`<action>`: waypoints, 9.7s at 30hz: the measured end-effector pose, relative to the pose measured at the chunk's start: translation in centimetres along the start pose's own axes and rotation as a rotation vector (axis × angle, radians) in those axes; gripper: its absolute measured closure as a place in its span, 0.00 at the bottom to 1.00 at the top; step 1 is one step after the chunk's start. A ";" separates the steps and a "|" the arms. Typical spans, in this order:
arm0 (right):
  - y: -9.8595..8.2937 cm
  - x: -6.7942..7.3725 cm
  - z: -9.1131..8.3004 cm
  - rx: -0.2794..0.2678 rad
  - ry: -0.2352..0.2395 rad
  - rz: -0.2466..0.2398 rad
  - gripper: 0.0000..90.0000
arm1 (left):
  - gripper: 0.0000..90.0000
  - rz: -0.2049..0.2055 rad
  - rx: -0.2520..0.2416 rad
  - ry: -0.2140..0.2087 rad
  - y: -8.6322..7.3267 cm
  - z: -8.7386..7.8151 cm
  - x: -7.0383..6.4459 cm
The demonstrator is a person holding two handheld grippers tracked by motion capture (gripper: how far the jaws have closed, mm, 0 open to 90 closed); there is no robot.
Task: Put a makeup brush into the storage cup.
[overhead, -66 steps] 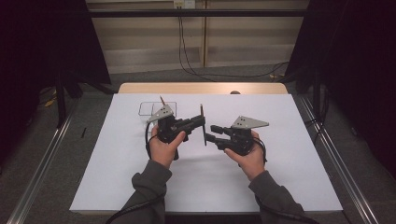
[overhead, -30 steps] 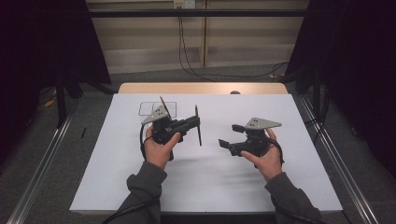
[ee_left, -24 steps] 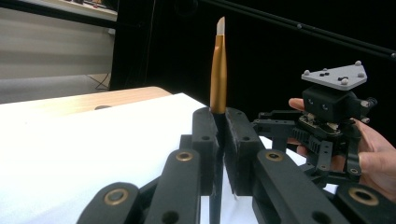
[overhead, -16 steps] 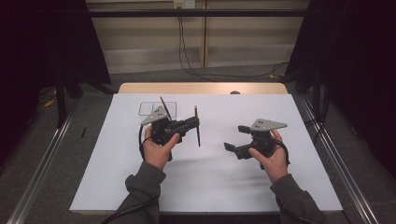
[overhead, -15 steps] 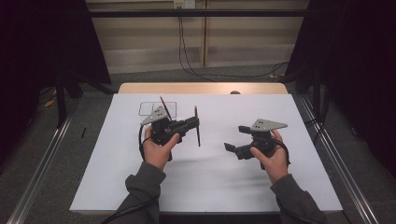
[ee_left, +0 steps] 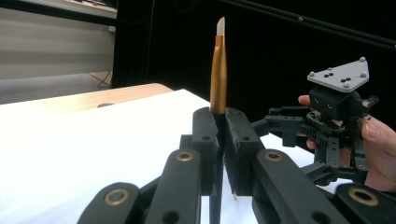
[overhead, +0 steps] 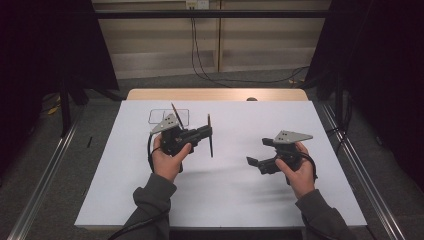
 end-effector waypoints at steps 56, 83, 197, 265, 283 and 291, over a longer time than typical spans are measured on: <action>-2.8 -2.3 -5.0 -0.004 -0.070 0.016 0.05 | 0.93 0.016 -0.014 0.006 0.5 -1.0 0.1; -3.2 -2.4 -6.1 -0.017 -0.076 0.012 0.04 | 0.93 0.023 -0.011 0.014 0.6 -1.3 0.4; -3.1 -2.6 -6.2 -0.028 -0.070 0.002 0.05 | 0.93 0.066 -0.072 0.261 6.7 -5.1 8.5; -3.0 -2.4 -6.1 -0.033 -0.058 -0.007 0.05 | 0.93 0.095 -0.059 0.334 5.6 -3.7 11.2; -3.1 -2.4 -6.0 -0.030 -0.048 -0.003 0.05 | 0.93 0.082 -0.054 0.338 4.7 -3.5 11.3; -3.0 -2.3 -6.0 -0.032 -0.050 -0.010 0.05 | 0.93 0.078 -0.045 0.337 4.0 -3.3 11.5</action>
Point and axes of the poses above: each handheld gripper's, and its own axes: z roughly forward along the jaws, y roughly out of its top, x roughly to its left, the point moved 7 cm from there along z, roughly forward along the jaws, and after that the axes turned 5 degrees about -z, right-handed, at the moved point
